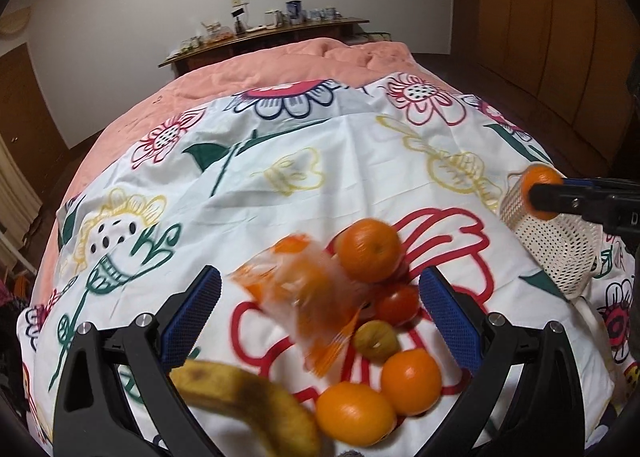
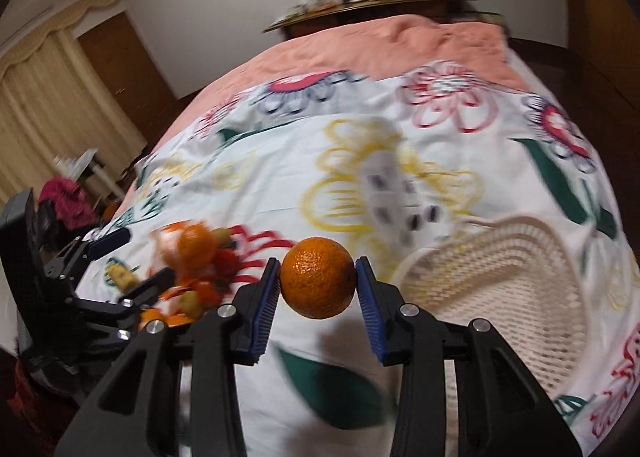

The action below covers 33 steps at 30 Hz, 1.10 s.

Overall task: Organize fruits
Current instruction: 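Carry the mandarin to the white basket and open the right tool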

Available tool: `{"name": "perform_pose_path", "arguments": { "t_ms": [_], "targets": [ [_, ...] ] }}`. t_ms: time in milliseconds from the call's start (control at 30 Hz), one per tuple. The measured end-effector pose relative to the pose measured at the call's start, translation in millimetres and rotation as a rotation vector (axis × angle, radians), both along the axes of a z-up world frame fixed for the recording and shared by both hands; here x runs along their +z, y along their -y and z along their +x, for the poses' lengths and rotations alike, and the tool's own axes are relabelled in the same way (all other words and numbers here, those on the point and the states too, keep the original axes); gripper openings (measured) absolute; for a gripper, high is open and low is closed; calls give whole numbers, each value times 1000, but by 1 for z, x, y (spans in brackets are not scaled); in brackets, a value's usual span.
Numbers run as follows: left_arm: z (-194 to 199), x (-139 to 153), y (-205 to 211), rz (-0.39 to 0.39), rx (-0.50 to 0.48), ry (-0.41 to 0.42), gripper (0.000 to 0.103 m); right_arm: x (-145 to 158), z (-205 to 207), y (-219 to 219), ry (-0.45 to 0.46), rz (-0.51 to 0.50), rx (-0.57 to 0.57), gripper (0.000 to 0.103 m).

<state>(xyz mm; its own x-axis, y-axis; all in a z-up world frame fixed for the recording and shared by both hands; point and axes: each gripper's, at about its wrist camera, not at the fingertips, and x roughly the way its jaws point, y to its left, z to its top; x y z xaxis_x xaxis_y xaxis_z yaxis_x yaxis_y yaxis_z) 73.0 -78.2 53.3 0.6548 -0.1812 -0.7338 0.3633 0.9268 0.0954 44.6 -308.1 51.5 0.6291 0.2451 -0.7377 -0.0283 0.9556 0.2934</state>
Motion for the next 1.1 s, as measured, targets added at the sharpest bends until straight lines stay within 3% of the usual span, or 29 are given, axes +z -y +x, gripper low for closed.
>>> {"name": "perform_pose_path", "arguments": {
  "t_ms": [233,533,667,833,967,1100],
  "targets": [
    [12,-3,25,28,-58,-25,93,-23,-10,59,-46,13,-142,39],
    [28,-10,37,40,-82,-58,76,-60,-11,88,-116,-24,-224,40],
    [32,-12,39,46,-84,-63,69,-62,-11,92,-115,-27,-231,41],
    [36,-16,38,34,-85,-81,48,-64,-10,92,-111,-24,-226,42],
    [33,-18,38,31,-96,-82,41,-66,-10,91,-108,-13,-225,42],
    [31,-17,38,26,-89,-83,41,-65,-12,92,-99,-4,-233,42]
  ]
}}
